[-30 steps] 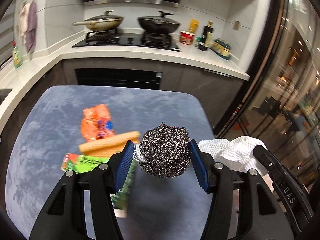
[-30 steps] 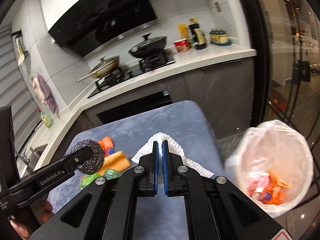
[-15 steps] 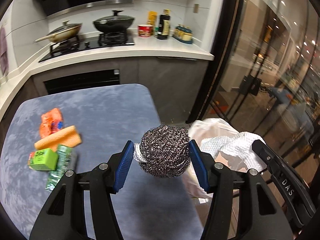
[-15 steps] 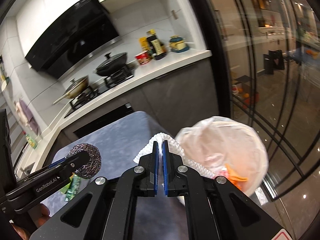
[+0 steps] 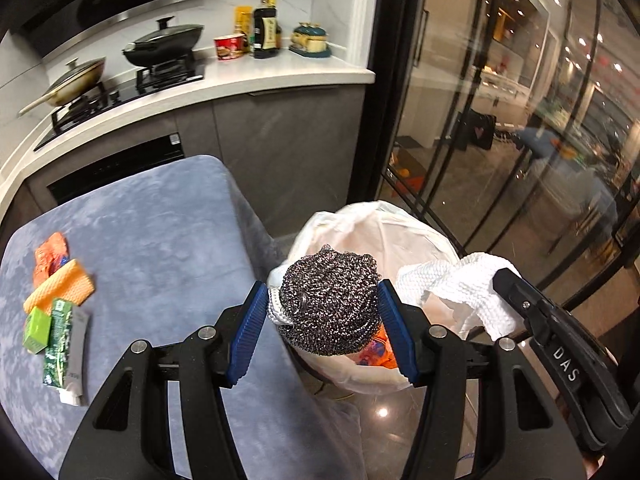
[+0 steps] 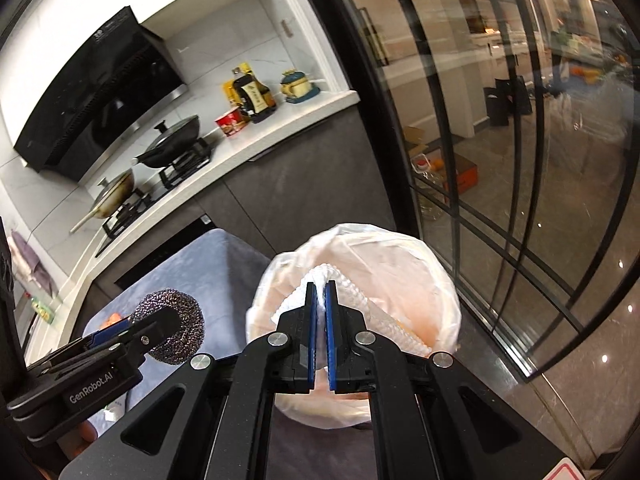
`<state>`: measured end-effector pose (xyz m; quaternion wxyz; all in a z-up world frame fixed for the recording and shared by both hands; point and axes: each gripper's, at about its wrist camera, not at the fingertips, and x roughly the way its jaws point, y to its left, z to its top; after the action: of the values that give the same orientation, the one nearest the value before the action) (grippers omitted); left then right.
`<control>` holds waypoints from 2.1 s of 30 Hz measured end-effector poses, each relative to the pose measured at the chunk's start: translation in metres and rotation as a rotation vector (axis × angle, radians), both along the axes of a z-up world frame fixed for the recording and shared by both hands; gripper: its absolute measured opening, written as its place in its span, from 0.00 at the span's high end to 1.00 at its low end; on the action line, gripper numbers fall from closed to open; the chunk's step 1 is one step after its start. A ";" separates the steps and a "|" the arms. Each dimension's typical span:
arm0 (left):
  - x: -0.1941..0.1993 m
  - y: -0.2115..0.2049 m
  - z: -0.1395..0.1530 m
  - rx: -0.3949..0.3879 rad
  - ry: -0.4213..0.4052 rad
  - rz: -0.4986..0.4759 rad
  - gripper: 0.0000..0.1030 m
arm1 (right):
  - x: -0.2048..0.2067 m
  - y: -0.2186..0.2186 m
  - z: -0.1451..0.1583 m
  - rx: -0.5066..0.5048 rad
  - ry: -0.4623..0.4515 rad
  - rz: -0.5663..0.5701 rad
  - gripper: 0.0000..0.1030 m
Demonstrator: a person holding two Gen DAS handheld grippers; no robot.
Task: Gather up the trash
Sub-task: 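Carry the scrubber and white cloth over the bin, then open both grippers to drop the scrubber and cloth into the bin, then move both grippers back to the table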
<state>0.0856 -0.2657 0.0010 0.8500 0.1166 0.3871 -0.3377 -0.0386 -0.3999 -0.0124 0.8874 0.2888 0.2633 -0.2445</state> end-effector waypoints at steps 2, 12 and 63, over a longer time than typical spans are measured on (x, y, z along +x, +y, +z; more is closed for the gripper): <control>-0.002 -0.009 -0.004 0.011 0.004 -0.010 0.48 | -0.001 -0.005 -0.004 0.013 0.005 -0.006 0.96; 0.000 -0.035 -0.019 0.049 0.017 -0.032 0.47 | 0.009 -0.017 -0.021 0.042 0.027 -0.013 0.96; 0.042 0.084 0.014 -0.021 -0.010 0.211 0.21 | 0.035 0.067 0.014 -0.028 -0.025 0.103 0.55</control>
<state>0.1274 -0.1815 0.0146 0.8839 0.0679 0.3895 -0.2497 -0.0035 -0.3324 0.0018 0.9060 0.2654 0.2633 -0.1984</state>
